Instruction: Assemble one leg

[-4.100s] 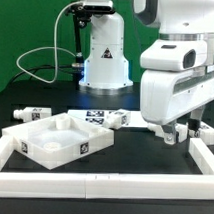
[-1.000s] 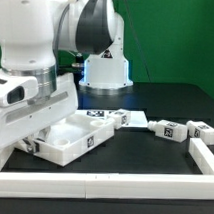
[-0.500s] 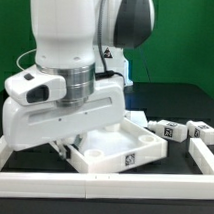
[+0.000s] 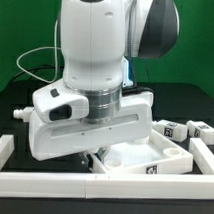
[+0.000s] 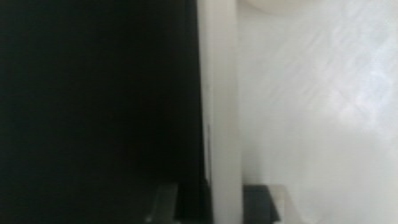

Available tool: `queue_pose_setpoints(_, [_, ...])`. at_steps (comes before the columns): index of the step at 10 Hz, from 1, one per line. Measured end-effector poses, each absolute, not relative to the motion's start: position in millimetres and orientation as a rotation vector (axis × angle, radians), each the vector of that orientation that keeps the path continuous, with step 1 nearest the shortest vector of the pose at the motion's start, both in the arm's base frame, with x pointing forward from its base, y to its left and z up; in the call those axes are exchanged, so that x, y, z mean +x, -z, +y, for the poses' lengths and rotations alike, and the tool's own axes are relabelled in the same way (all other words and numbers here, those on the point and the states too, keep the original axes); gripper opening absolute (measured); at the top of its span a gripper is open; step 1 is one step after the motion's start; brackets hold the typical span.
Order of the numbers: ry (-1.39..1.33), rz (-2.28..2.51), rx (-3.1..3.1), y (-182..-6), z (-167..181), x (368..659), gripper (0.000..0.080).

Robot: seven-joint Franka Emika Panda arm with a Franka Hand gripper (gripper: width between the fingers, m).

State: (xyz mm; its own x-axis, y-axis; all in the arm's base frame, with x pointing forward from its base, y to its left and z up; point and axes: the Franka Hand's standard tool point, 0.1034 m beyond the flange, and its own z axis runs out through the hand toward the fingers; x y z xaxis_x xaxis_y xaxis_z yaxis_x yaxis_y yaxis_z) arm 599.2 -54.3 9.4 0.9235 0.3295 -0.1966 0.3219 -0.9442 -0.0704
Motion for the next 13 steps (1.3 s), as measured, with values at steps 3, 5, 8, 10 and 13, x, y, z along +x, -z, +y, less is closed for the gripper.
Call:
queue_pose_setpoints(3, [-0.321,-0.512,-3.046,-9.5,-53.8,599.3,0.0054])
queue_pose_setpoints(5, [-0.360,-0.259,-3.086,-9.5,-37.8,597.0,0.0054])
queue_pose_setpoints(8, [-0.390,0.050,-3.102,-9.0,-21.7,596.0,0.0055])
queue_pose_setpoints(10, [-0.397,0.108,-3.107,-9.3,-21.6,595.8,0.0055])
queue_pose_setpoints(13, [-0.397,0.090,-3.102,-8.9,-20.5,595.6,0.0128])
